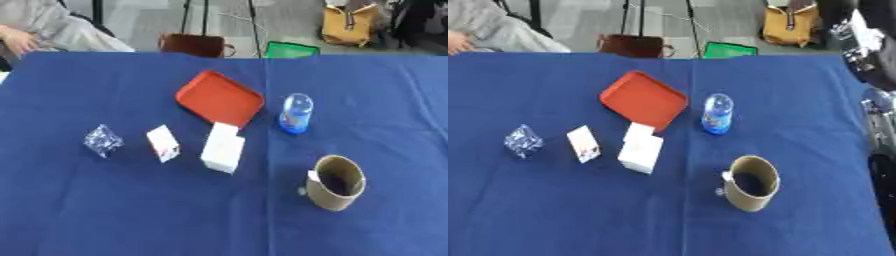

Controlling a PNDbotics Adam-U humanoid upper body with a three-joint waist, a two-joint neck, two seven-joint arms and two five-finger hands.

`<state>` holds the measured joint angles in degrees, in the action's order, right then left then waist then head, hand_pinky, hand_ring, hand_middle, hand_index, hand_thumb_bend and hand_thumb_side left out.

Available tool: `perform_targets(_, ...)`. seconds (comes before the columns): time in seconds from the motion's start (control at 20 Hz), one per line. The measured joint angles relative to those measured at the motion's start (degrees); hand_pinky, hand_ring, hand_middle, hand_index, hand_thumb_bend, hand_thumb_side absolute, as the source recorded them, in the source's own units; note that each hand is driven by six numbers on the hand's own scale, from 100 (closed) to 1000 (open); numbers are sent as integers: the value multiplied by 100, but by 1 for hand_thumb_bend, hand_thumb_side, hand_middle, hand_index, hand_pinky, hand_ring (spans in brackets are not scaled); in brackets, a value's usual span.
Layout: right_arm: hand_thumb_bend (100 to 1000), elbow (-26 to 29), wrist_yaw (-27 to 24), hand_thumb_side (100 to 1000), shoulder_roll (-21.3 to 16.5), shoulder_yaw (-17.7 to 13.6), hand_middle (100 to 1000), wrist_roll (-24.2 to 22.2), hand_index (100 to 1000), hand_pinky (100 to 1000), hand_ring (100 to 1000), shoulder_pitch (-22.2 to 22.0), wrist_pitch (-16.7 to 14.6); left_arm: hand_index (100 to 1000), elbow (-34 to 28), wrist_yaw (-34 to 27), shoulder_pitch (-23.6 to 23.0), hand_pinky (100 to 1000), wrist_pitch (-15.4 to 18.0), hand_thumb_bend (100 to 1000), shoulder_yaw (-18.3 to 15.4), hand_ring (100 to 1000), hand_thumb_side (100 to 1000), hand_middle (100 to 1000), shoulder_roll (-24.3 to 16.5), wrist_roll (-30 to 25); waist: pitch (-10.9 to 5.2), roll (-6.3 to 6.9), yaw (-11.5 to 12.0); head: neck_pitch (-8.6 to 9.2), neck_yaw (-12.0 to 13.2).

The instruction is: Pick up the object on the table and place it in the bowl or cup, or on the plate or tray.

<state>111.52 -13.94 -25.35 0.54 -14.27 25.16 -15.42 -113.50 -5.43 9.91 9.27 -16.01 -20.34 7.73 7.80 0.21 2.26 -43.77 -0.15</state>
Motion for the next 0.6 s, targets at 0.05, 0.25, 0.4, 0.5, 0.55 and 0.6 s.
perform_targets(0.05, 288, -3, 0, 510, 0, 1, 713, -5, 788, 749, 693, -3, 4, 747, 0, 29, -19, 454, -33, 510, 17, 824, 710, 683, -38, -36, 0, 0, -2, 0, 0)
perform_targets(0.25, 288, -24, 0, 510, 0, 5, 713, -15, 788, 749, 693, -34, 9, 795, 8, 439, -229, 450, -280, 520, 133, 821, 695, 709, -419, -294, -3, 16, -26, 0, 14)
perform_targets(0.4, 288, -33, 0, 510, 0, 16, 713, -25, 788, 749, 692, -53, 19, 832, 239, 1297, -399, 471, -525, 594, 316, 799, 698, 699, -1009, -650, -55, 75, -50, 0, 25)
perform_targets(0.5, 288, -34, 0, 510, 0, 18, 713, -37, 788, 749, 692, -67, 31, 864, 574, 2082, -402, 507, -674, 722, 490, 775, 691, 682, -1379, -954, -81, 103, -75, 0, 37)
perform_targets(0.55, 288, -35, 0, 511, 0, 18, 713, -42, 788, 749, 692, -85, 35, 871, 776, 2471, -373, 548, -743, 831, 587, 756, 664, 652, -1508, -1112, -88, 105, -91, 0, 41)
perform_targets(0.6, 288, -36, 0, 511, 0, 19, 713, -48, 788, 749, 692, -99, 40, 871, 992, 2849, -307, 548, -810, 831, 685, 756, 664, 652, -1601, -1265, -98, 106, -107, 0, 43)
